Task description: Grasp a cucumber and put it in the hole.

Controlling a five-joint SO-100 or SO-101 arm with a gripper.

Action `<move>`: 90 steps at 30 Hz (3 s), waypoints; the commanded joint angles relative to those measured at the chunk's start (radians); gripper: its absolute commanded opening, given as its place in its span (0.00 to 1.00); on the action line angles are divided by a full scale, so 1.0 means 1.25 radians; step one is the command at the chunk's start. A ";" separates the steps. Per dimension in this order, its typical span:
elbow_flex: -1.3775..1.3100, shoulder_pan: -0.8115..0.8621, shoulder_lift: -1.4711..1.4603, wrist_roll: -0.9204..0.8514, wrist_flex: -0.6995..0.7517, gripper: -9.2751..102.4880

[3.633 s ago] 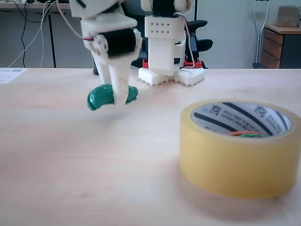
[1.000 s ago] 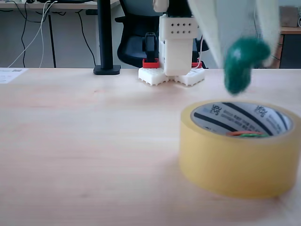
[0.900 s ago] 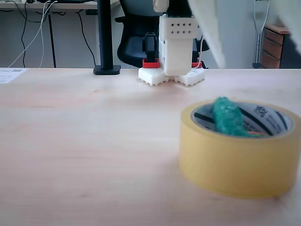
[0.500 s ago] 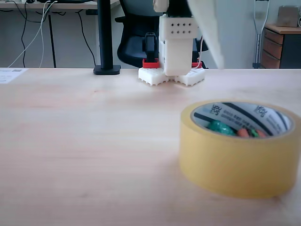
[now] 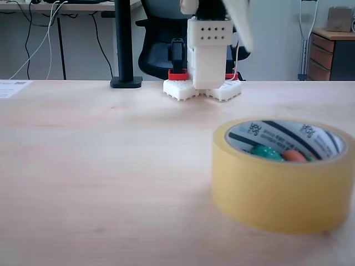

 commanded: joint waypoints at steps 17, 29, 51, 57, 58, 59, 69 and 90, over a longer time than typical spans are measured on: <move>0.437 0.094 0.588 -0.029 -0.005 0.34; 0.796 0.112 1.048 -0.029 -0.015 0.24; 1.065 0.145 1.291 -0.194 0.076 0.08; 1.128 0.145 1.291 -0.244 0.092 0.08; 1.138 0.145 1.291 -0.245 0.101 0.08; 1.147 0.145 1.291 -0.245 0.108 0.08; 1.212 0.145 1.291 -0.245 0.162 0.08; 1.212 0.145 1.291 -0.245 0.162 0.08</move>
